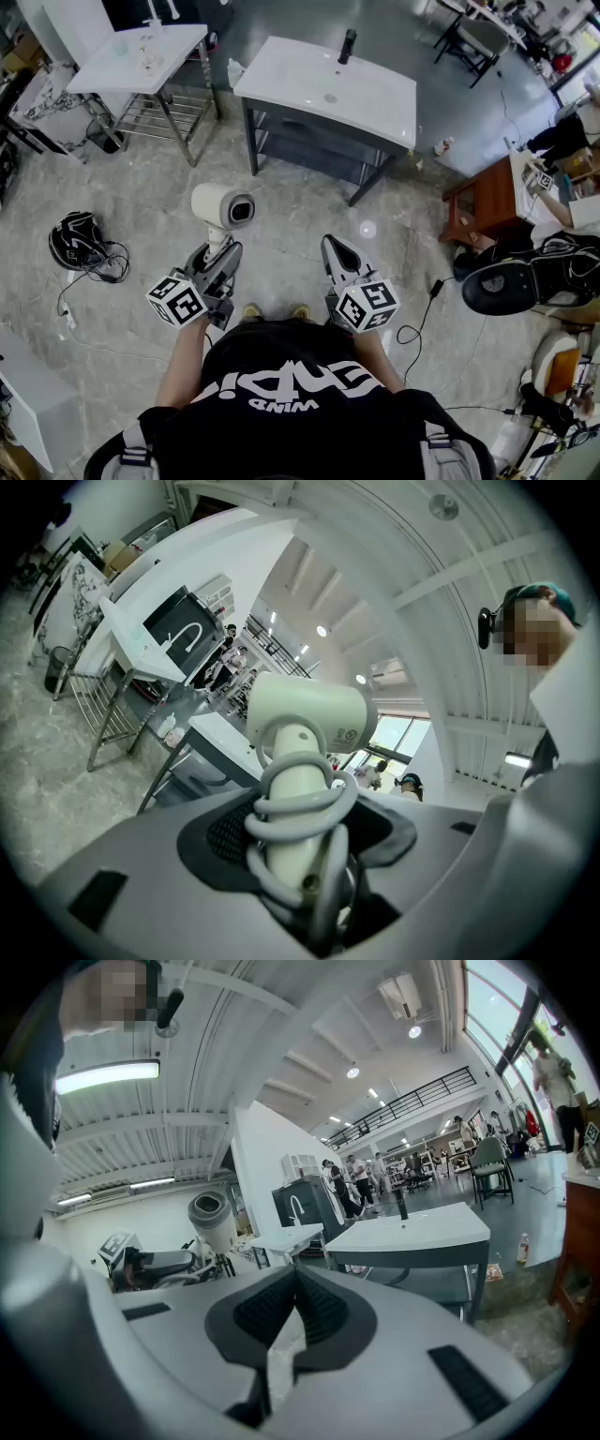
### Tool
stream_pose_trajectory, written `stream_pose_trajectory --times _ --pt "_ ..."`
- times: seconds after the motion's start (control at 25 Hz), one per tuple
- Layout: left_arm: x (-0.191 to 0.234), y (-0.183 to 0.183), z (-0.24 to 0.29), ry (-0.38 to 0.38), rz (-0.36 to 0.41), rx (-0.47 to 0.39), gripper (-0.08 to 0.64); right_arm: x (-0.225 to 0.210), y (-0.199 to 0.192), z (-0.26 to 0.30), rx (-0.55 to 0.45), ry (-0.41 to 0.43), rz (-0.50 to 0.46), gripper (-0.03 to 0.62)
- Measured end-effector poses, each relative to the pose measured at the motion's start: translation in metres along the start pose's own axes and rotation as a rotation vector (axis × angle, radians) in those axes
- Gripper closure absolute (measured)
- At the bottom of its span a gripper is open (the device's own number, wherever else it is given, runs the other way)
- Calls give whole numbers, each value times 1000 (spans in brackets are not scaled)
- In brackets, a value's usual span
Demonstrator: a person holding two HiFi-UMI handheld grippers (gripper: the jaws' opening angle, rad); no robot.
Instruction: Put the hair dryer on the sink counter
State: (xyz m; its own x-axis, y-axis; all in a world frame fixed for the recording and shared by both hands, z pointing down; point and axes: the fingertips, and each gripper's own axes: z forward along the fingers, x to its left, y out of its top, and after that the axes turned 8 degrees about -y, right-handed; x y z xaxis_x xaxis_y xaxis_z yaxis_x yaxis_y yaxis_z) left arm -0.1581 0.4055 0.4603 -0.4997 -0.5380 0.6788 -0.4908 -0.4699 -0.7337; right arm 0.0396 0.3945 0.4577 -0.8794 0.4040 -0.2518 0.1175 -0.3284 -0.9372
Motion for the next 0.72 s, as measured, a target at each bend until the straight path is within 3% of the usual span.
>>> stream_pose_trajectory --times 0.72 --pt "11 11 -25 -27 9 25 293 36 0 -3 -40 -17 1 574"
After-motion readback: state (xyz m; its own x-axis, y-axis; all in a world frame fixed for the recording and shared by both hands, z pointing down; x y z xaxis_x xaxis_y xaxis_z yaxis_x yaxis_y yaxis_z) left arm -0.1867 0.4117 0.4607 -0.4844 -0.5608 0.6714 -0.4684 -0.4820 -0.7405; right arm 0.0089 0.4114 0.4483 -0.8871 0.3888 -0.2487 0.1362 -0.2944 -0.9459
